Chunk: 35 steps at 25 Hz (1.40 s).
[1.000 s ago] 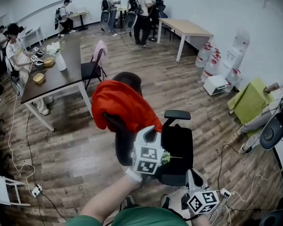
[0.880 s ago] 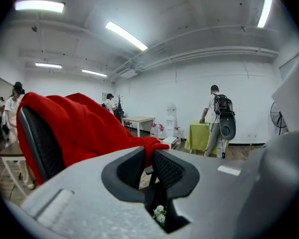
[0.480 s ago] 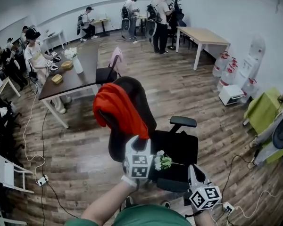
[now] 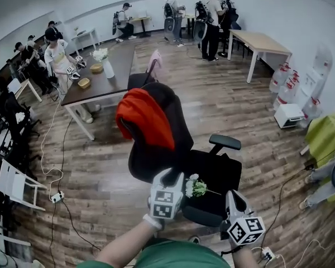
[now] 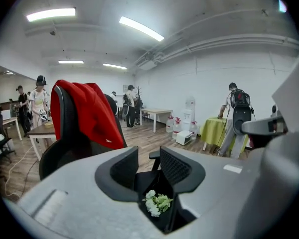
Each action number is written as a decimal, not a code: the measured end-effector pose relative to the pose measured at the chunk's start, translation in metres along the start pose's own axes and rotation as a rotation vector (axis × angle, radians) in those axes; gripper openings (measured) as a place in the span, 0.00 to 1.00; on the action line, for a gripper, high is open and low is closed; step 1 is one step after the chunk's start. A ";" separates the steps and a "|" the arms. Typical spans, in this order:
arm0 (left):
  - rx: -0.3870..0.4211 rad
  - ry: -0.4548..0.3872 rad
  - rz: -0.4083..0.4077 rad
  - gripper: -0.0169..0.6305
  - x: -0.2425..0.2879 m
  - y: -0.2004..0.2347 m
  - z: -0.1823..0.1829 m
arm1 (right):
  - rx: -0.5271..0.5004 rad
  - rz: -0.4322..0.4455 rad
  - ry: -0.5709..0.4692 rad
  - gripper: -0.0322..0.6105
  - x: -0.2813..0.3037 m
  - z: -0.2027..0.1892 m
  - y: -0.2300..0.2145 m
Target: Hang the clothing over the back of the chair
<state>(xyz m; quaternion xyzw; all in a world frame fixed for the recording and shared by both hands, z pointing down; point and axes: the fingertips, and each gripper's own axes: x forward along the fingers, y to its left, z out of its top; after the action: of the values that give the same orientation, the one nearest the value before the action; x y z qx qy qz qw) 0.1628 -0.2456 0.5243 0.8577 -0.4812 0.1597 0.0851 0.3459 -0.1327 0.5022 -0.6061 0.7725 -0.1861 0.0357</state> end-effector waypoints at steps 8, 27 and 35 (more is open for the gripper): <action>0.010 -0.129 -0.019 0.07 -0.037 -0.040 0.021 | -0.022 0.078 0.020 0.04 0.001 0.004 -0.003; 0.036 -0.120 -0.067 0.04 -0.042 -0.067 0.030 | -0.154 0.113 -0.037 0.04 -0.008 0.024 0.004; 0.013 -0.110 -0.059 0.04 -0.052 -0.066 0.026 | -0.136 0.146 -0.049 0.04 -0.012 0.021 0.012</action>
<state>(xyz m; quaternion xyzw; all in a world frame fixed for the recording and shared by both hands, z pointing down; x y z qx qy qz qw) 0.1989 -0.1772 0.4821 0.8796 -0.4586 0.1129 0.0576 0.3439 -0.1243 0.4766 -0.5534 0.8245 -0.1152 0.0266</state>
